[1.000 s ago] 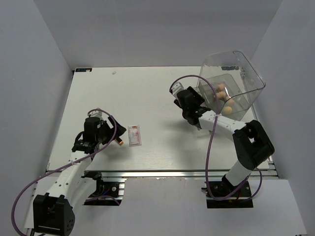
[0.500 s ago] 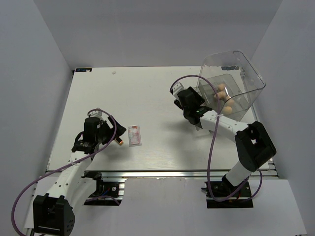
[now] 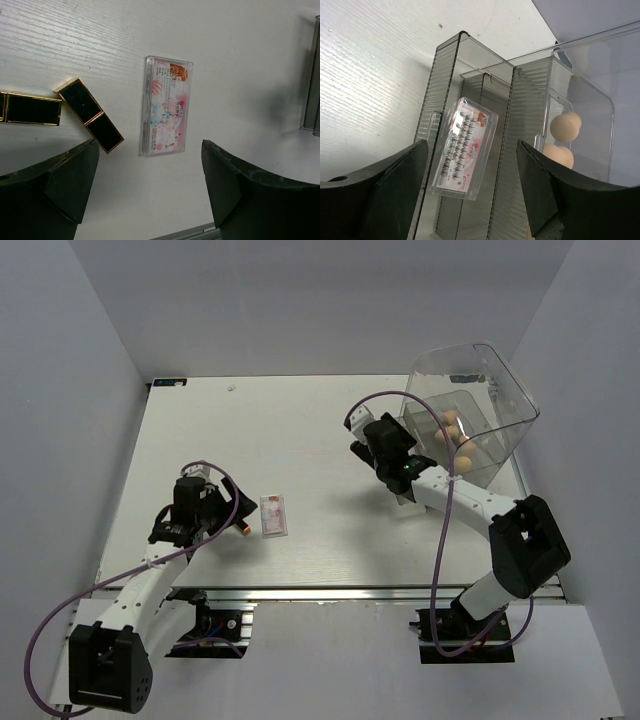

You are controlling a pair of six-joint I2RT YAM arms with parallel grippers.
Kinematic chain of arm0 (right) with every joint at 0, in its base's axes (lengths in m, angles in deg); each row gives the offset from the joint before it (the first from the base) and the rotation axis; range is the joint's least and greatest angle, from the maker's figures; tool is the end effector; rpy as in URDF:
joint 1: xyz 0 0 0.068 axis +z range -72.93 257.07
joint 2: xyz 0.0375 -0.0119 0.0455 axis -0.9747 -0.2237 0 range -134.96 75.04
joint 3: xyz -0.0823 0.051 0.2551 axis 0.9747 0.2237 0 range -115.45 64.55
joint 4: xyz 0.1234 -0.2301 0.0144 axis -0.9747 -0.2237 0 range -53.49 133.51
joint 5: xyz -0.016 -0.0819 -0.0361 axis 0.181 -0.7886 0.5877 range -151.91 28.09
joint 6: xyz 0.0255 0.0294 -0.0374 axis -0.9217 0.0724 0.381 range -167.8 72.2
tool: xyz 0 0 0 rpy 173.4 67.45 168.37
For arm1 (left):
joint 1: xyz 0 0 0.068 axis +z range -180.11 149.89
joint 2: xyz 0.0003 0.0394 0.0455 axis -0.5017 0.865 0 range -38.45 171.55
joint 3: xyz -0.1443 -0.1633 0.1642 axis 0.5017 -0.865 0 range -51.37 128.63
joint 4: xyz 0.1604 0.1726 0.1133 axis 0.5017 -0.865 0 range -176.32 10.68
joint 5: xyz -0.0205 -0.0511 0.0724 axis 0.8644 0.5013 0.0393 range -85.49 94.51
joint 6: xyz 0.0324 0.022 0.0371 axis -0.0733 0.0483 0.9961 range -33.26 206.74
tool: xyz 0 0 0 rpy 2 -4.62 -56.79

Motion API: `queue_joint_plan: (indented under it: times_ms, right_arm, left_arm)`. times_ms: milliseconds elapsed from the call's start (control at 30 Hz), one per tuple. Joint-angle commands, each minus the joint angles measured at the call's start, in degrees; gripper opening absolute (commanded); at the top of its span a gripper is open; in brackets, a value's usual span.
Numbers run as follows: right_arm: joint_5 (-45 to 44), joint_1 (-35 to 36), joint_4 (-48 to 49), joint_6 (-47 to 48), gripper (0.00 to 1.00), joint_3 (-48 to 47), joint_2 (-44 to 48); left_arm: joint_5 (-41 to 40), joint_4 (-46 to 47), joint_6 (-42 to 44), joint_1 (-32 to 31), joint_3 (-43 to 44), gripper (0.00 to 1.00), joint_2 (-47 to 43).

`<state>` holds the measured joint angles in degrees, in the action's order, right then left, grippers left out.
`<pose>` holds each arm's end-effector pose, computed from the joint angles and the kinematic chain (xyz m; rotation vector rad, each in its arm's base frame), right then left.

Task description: Organize the makeup

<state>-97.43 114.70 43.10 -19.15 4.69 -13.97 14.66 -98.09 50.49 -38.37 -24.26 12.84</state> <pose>0.2885 0.1962 0.2597 -0.7776 1.8707 -0.5452 0.1801 -0.0325 0.1996 -0.4862 2.3317 -0.5882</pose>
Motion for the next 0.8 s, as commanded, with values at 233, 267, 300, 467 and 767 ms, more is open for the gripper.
queue_joint_plan:
  times_ms: [233,267,300,467,767]
  right_arm:
    - [23.61,-0.79,-15.21,-3.67,0.45,-15.35,6.04]
    - [30.80,-1.50,-18.20,-3.94,0.33,-16.86,7.17]
    - [42.62,-2.11,-20.58,-4.21,0.29,-17.92,7.71]
    - [54.07,-2.47,-20.61,-9.39,0.54,-15.48,12.19]
    - [54.25,-7.65,-17.71,-23.09,0.89,-14.06,16.85]
  left_arm:
    - [2.68,1.10,3.37,0.17,4.00,0.78,4.16]
    - [3.03,0.84,3.99,0.17,4.52,0.76,5.04]
    - [2.68,0.49,5.04,-0.10,5.14,0.75,6.09]
    - [-1.79,-3.47,9.35,-3.87,11.72,0.79,14.79]
    - [-17.44,-8.83,9.89,-16.26,22.01,0.98,28.67]
